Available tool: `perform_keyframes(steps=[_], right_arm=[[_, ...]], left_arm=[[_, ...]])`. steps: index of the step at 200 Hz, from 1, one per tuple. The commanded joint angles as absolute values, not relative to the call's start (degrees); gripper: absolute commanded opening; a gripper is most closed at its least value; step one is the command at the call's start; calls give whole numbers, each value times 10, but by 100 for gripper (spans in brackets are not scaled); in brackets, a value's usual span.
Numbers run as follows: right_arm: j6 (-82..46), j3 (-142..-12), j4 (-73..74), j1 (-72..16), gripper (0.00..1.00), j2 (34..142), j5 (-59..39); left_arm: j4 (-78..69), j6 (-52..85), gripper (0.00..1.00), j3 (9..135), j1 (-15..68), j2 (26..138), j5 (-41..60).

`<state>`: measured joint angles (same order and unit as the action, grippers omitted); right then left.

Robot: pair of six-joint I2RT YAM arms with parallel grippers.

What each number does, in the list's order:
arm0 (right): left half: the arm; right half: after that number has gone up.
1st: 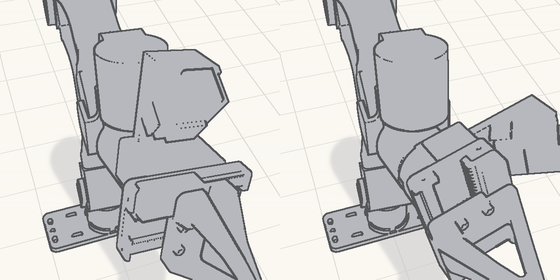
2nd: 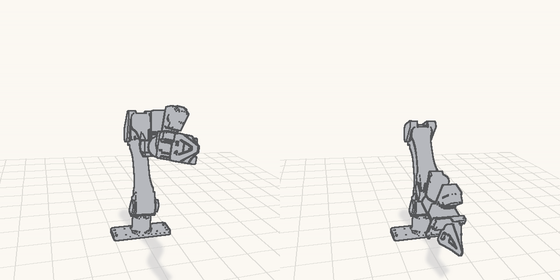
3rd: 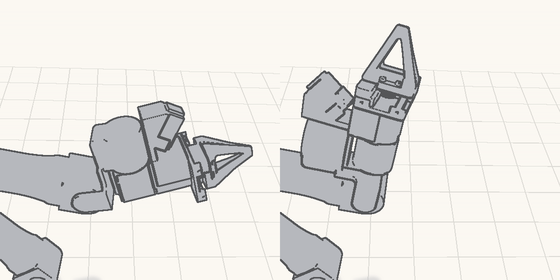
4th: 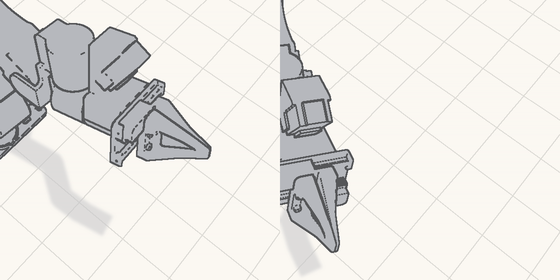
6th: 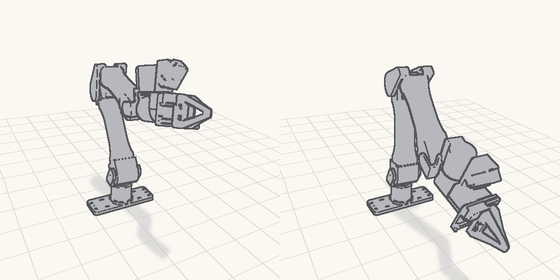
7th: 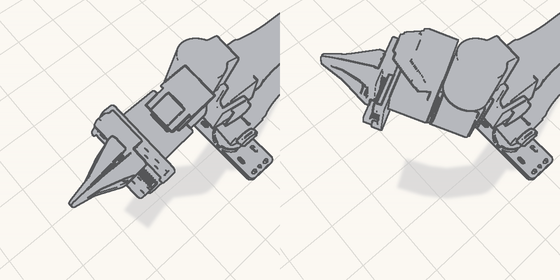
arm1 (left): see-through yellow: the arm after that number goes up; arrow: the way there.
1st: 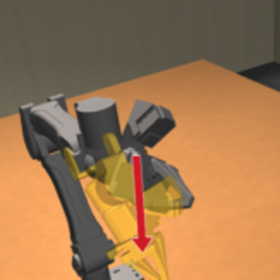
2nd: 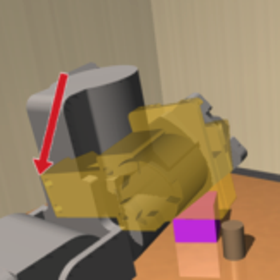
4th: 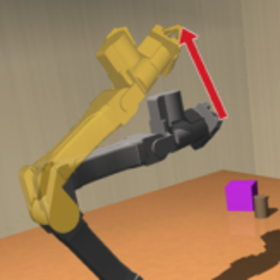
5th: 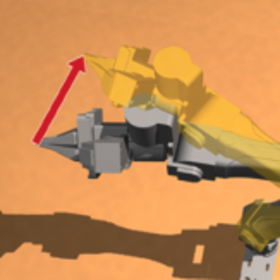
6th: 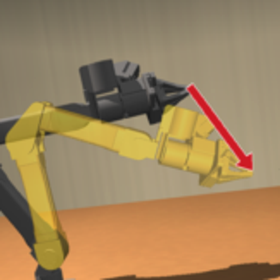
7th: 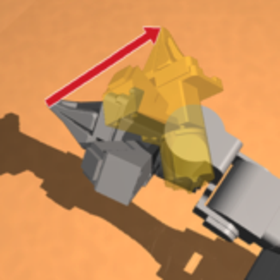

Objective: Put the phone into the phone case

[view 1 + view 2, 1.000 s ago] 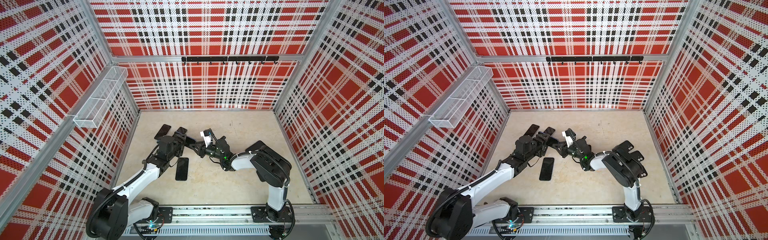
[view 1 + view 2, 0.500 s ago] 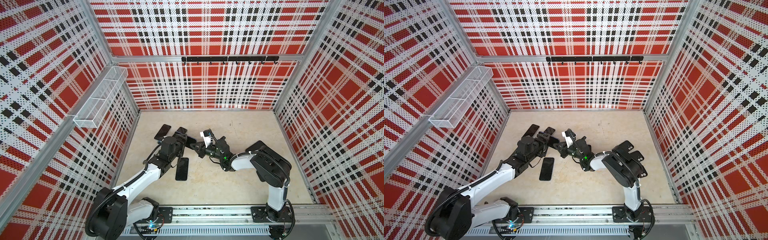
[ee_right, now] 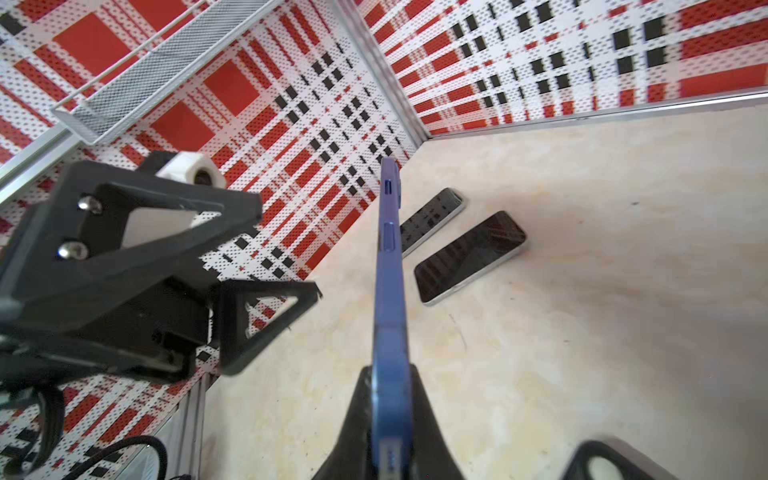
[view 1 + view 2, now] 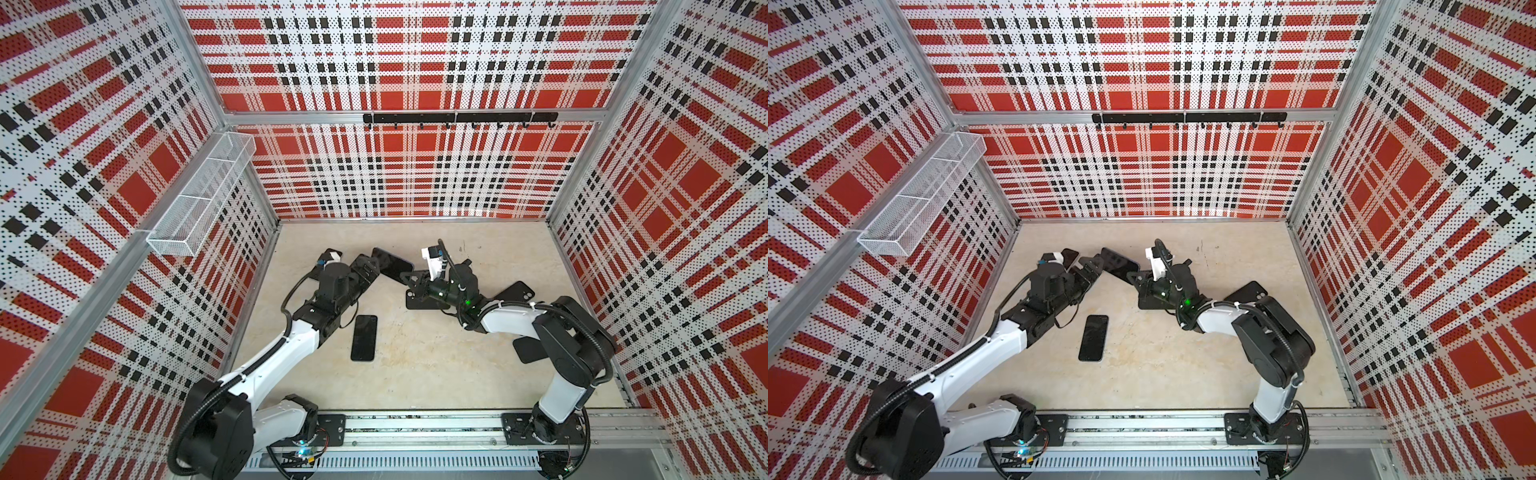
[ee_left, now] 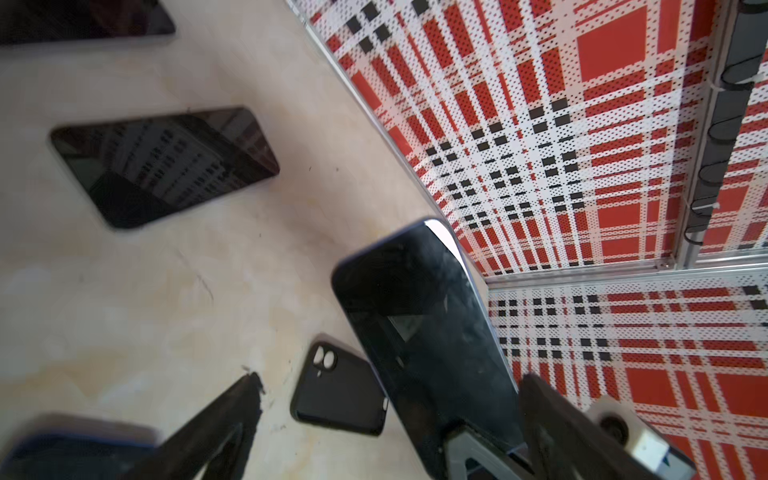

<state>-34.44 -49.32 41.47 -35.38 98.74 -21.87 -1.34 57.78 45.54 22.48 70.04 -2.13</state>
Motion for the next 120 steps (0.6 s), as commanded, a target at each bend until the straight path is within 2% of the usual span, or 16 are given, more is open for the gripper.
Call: perform_keyframes(steps=[1, 23, 52, 76, 98, 120], right_arm=[[-338, -499, 338, -307, 0, 941, -296], [-325, -480, 266, -257, 0, 891, -351], [-289, -478, 130, -199, 0, 820, -398], [-230, -515, -41, -163, 1, 783, -399], [-178, -579, -219, -130, 3, 800, -407], [-151, -607, -305, -100, 6, 834, -455]], left_arm=[[39, 425, 97, 527, 209, 747, -35], [54, 352, 88, 597, 199, 813, -15], [90, 259, 88, 681, 216, 897, -9], [105, 215, 86, 726, 233, 949, 7], [156, 169, 84, 778, 237, 1003, 36], [198, 162, 80, 804, 244, 1049, 65]])
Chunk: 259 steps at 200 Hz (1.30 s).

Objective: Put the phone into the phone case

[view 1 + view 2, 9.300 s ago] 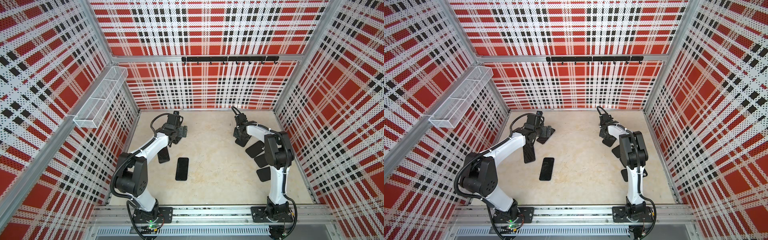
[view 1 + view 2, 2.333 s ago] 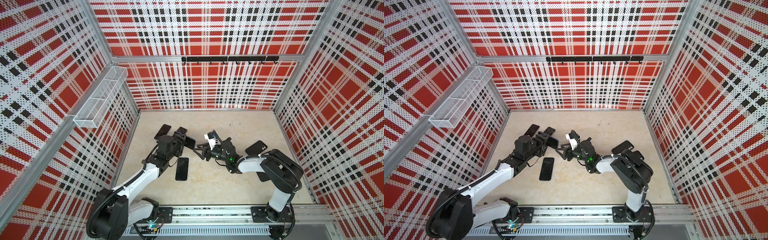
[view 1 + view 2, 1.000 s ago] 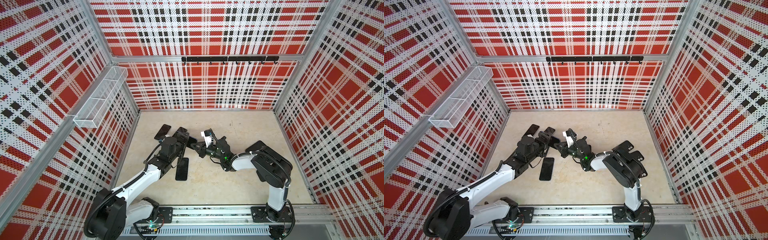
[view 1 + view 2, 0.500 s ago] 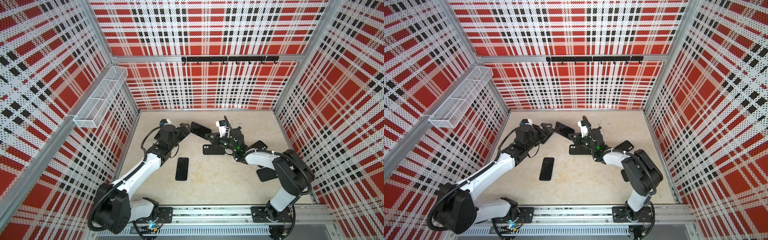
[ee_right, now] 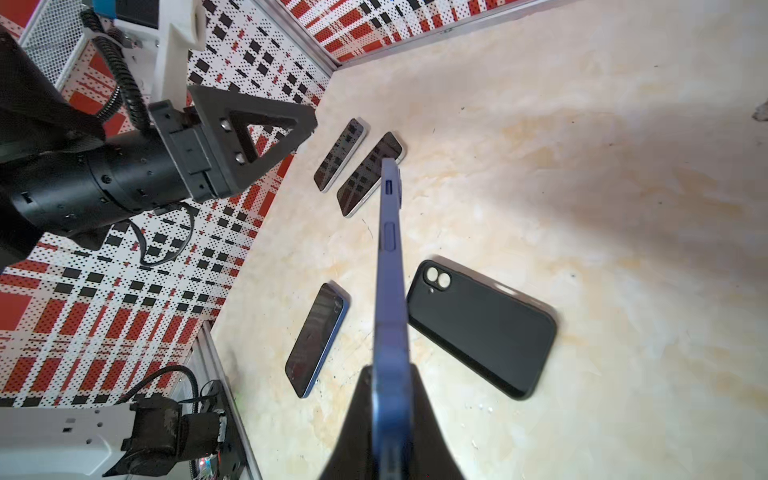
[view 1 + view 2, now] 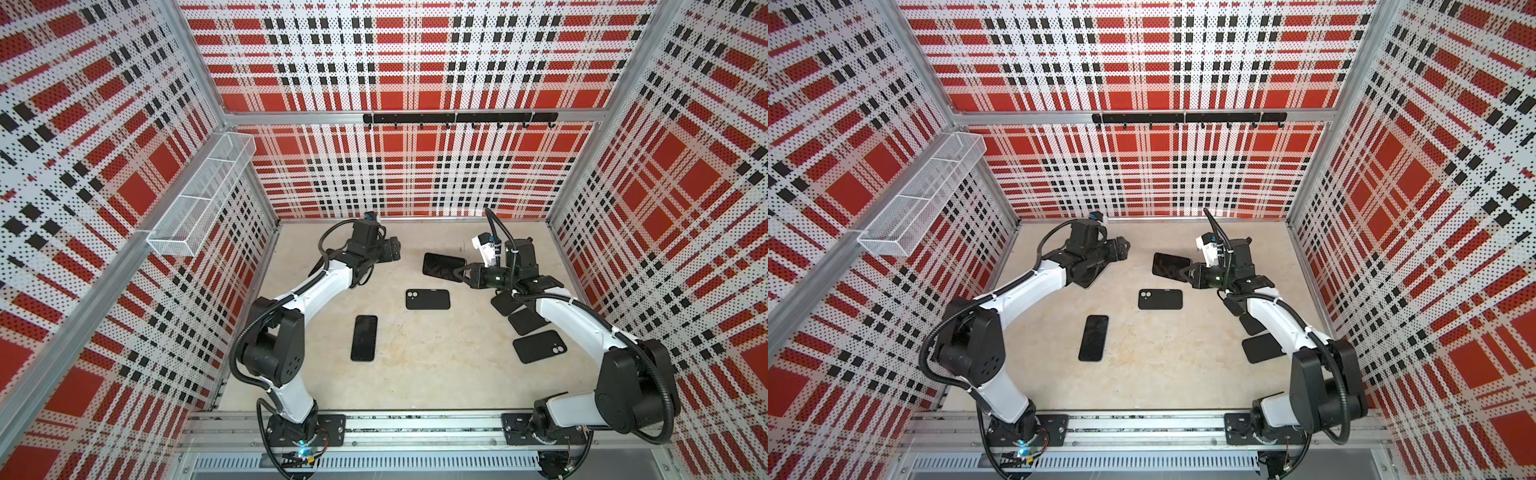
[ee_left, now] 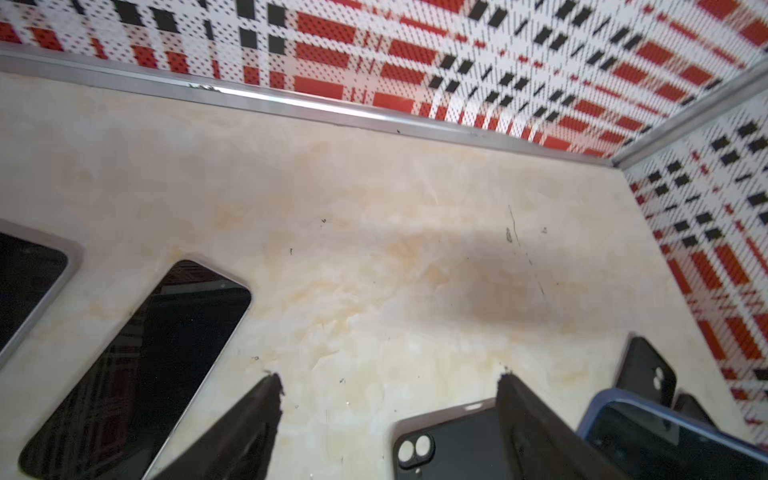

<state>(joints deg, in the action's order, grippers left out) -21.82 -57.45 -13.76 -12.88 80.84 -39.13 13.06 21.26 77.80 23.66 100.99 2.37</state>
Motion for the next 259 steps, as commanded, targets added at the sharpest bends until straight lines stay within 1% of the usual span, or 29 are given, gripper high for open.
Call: perform_keyframes(steps=[1, 20, 40, 66, 94, 118, 134, 145, 164, 212, 259], right_arm=[[-150, -608, -309, -98, 7, 835, -458], [-125, -627, -353, -82, 8, 873, -517], [-100, -667, -388, -81, 8, 920, -540], [-64, -723, -446, -81, 6, 984, -538], [-67, -748, -441, -82, 8, 1027, -555], [-60, -772, -457, -83, 9, 1063, -555], [-60, -783, -461, -83, 9, 1078, -550], [-64, -785, -457, -83, 9, 1085, -551], [-72, -791, -451, -84, 8, 1101, -549], [-92, -805, -429, -91, 8, 1131, -561], [-113, -814, -433, -98, 8, 1160, -549]], left_arm=[[199, 163, 80, 804, 245, 1050, 66], [202, 164, 78, 783, 250, 1069, 108], [224, 145, 77, 778, 257, 1087, 127], [257, 136, 75, 784, 266, 1100, 145], [243, 145, 71, 752, 267, 1096, 183], [244, 144, 69, 752, 267, 1110, 202], [259, 140, 69, 752, 265, 1110, 188], [242, 147, 68, 731, 262, 1099, 187], [214, 161, 66, 699, 257, 1091, 217], [182, 183, 62, 691, 248, 1107, 297], [172, 197, 57, 685, 246, 1118, 290]])
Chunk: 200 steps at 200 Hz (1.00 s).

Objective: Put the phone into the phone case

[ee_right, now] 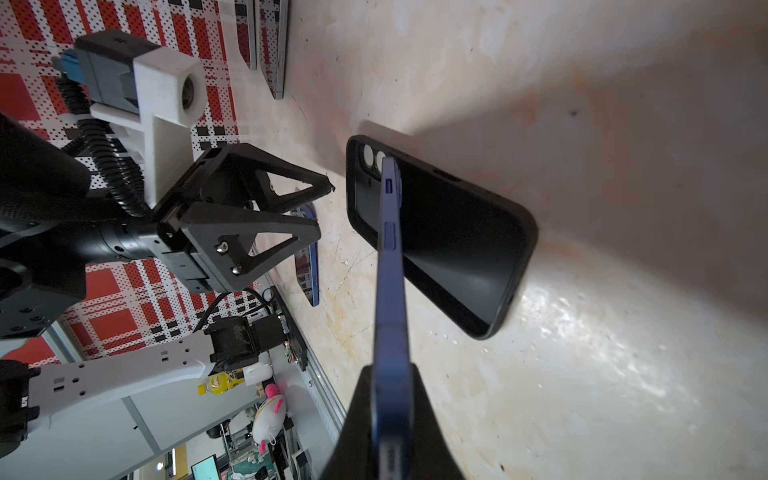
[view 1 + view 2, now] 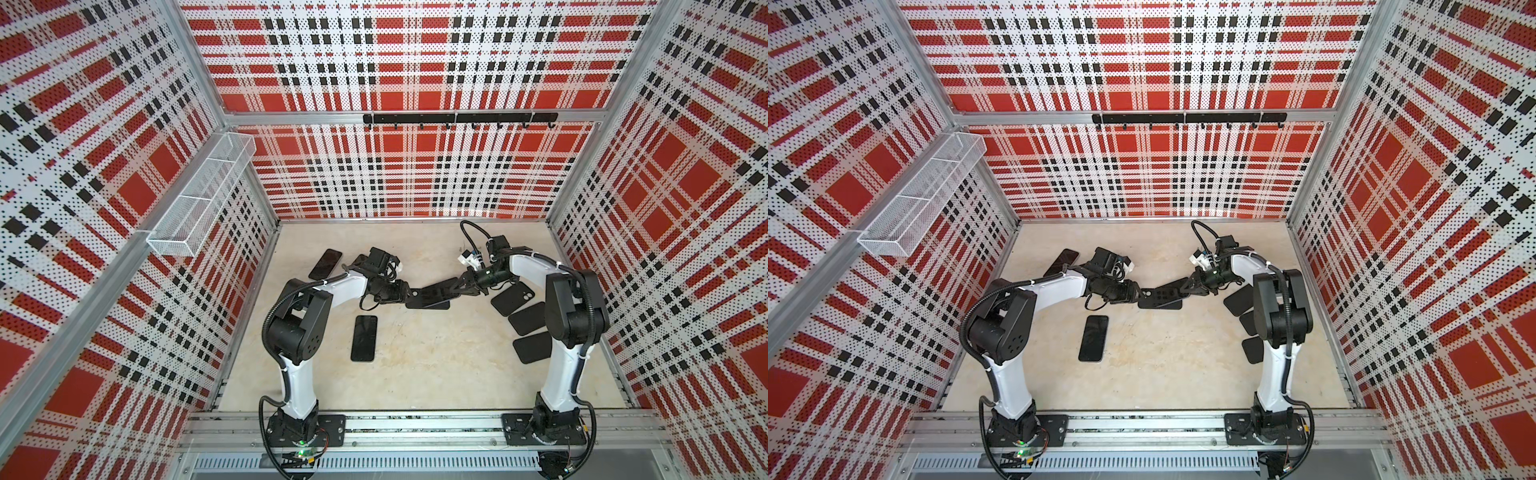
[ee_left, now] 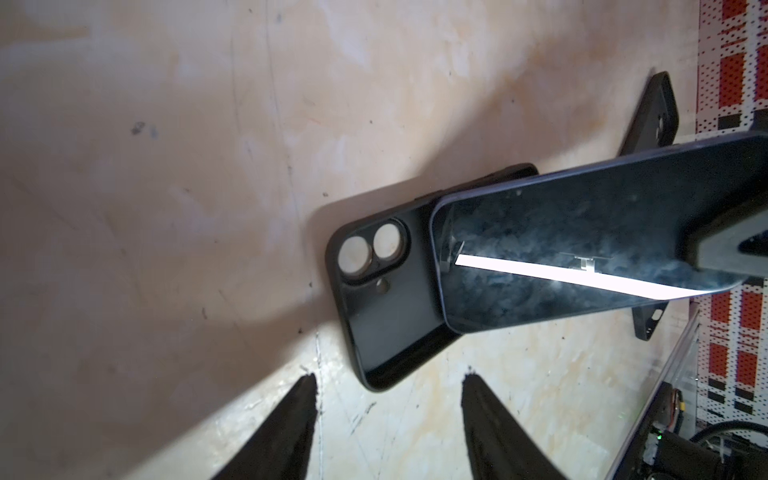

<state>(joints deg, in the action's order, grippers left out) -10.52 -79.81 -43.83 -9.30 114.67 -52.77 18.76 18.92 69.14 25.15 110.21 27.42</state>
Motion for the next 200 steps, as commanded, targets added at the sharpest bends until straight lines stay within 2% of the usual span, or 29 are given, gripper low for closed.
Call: perform_keyframes(steps=[1, 65, 154, 200], right_arm=[[-113, -814, -433, -98, 8, 1160, -549], [-116, -819, -439, -101, 8, 1190, -556], [-136, -824, -412, -131, 10, 1232, -558], [-157, -819, -391, -140, 11, 1239, -556]], left_arm=[[172, 197, 56, 685, 247, 1119, 291], [167, 209, 46, 685, 243, 1134, 300], [155, 228, 48, 681, 249, 1135, 315], [151, 233, 44, 679, 256, 1134, 329]])
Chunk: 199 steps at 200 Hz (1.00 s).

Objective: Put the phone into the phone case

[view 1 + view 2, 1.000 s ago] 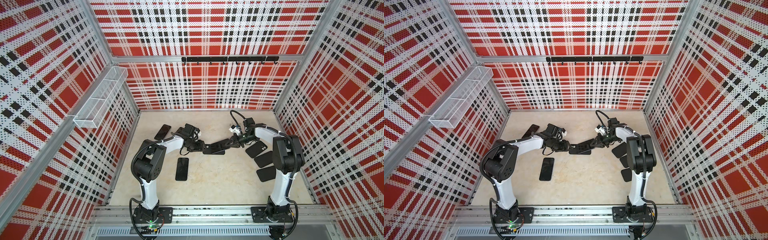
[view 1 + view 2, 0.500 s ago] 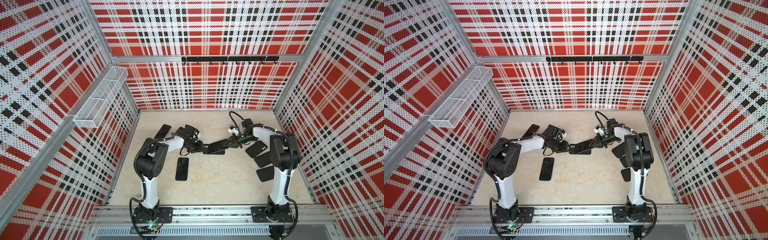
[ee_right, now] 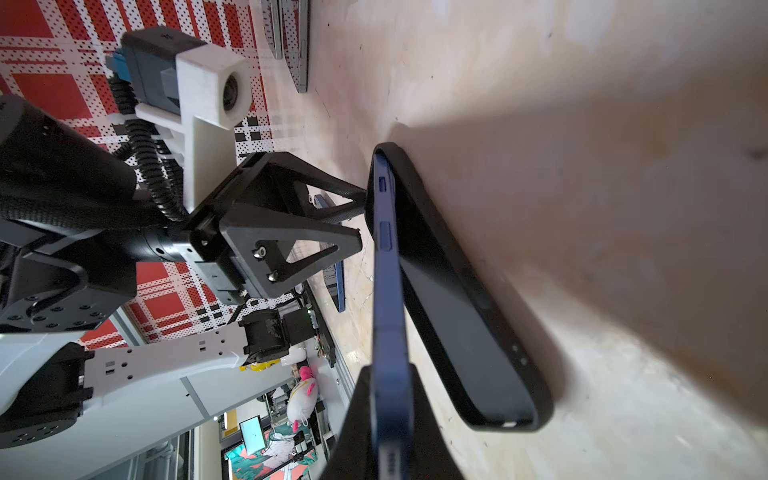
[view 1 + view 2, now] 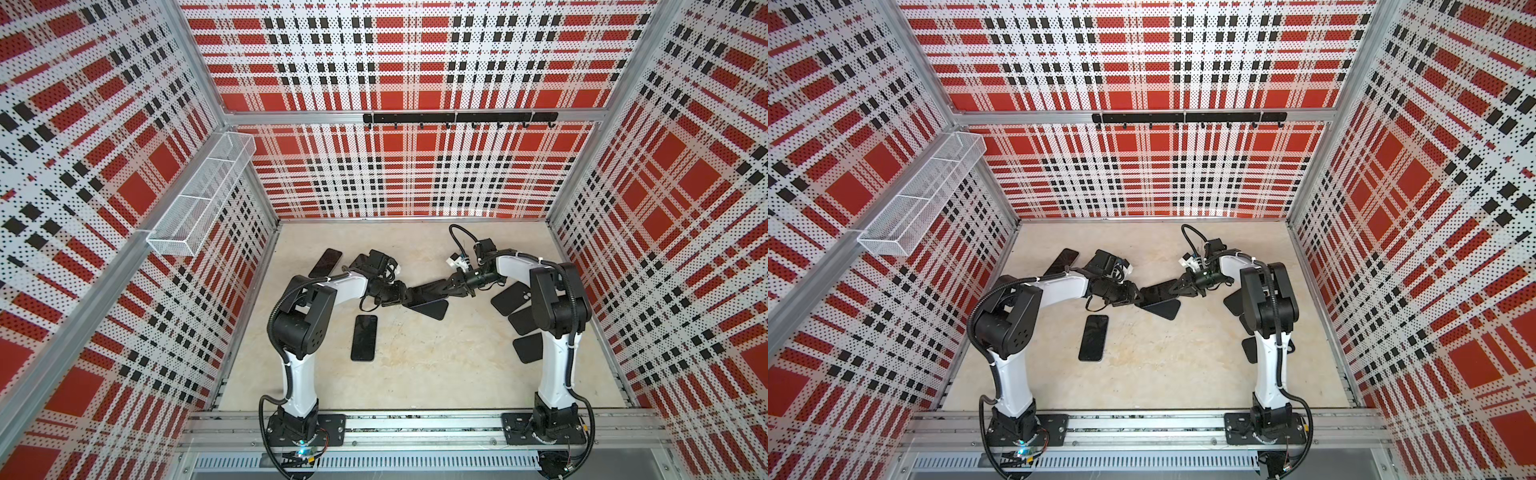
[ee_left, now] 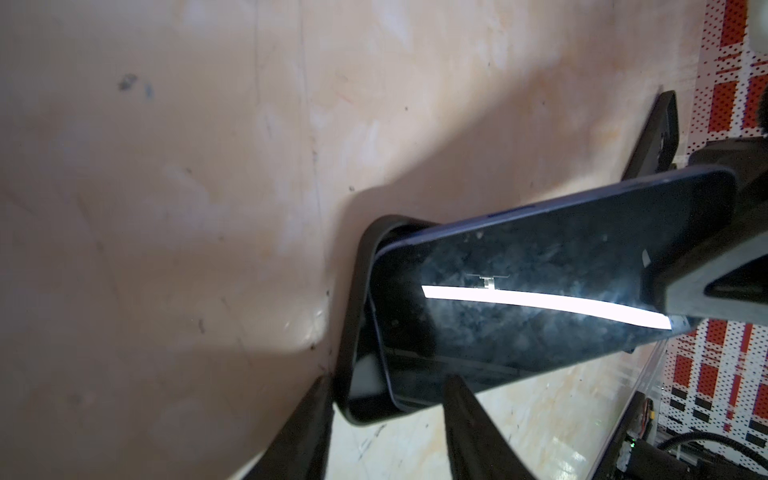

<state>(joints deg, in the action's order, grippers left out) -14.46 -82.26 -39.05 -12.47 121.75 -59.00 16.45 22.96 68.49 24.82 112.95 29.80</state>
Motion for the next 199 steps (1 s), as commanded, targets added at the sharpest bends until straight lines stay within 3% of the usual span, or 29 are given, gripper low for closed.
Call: perform_keyframes(steps=[1, 80, 138, 199], right_arm=[[-158, -819, -391, -140, 11, 1239, -556], [-175, -808, -377, -140, 13, 1236, -552], [-154, -812, -400, -143, 18, 1237, -538], [-105, -868, -478, -151, 35, 1232, -494]], left_arm=[[151, 233, 43, 679, 256, 1134, 329], [131, 247, 32, 671, 276, 1133, 375], [121, 254, 31, 666, 284, 1131, 381], [134, 245, 29, 672, 283, 1140, 364]])
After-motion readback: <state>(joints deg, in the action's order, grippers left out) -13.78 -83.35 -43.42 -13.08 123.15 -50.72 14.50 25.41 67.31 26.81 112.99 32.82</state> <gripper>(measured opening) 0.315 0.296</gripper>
